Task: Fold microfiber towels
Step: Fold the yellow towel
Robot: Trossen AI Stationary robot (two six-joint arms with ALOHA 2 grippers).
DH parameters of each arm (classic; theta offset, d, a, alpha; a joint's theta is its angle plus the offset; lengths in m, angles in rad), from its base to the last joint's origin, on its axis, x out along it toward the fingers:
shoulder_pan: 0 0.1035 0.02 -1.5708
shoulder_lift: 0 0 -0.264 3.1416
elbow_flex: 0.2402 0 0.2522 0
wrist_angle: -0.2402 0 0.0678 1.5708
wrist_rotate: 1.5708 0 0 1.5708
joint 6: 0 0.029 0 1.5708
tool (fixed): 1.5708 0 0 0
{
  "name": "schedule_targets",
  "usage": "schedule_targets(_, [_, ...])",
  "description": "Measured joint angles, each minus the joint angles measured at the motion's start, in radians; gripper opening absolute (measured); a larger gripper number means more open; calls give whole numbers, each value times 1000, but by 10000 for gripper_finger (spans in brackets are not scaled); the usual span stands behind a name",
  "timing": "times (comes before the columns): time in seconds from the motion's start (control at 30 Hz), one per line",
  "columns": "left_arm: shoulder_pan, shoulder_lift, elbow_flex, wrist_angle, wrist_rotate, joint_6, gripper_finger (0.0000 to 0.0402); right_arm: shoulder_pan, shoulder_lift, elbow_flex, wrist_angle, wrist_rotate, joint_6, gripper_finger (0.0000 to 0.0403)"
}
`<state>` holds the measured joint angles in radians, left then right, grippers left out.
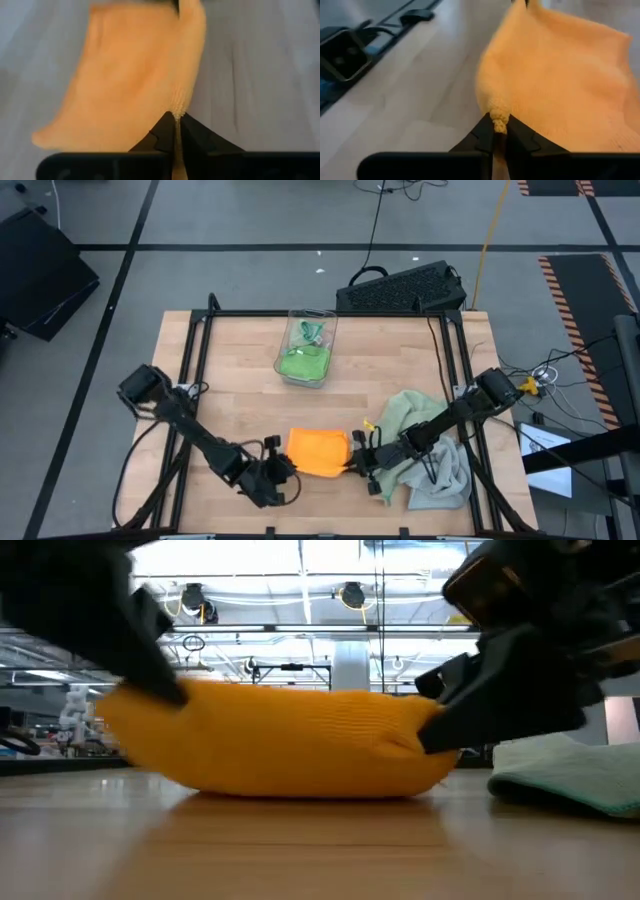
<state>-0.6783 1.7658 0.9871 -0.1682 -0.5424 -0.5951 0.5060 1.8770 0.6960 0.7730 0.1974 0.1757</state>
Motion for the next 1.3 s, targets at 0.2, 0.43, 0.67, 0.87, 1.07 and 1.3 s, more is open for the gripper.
schedule_targets(0.2, [74, -69, 2, -41, 38, 9, 7, -28, -22, 0, -2, 4, 4, 15])
schedule_targets(0.43, [181, -72, 0, -156, 151, -11, 12, -68, -23, 1, -20, 5, 23, 20])
schedule_targets(0.67, [231, -72, 0, -152, 287, -15, 17, -106, -23, 1, -30, -183, 54, 21])
schedule_targets(0.87, [161, -72, 1, -24, 393, -5, 6, -99, -23, 1, -2, -300, 135, 21])
schedule_targets(1.07, [173, -72, 1, -38, 270, 33, 15, -125, -44, 2, -13, -302, 129, 21])
schedule_targets(1.3, [258, -72, 1, -153, 253, 22, 15, -197, -87, -17, -54, -241, 139, 21])
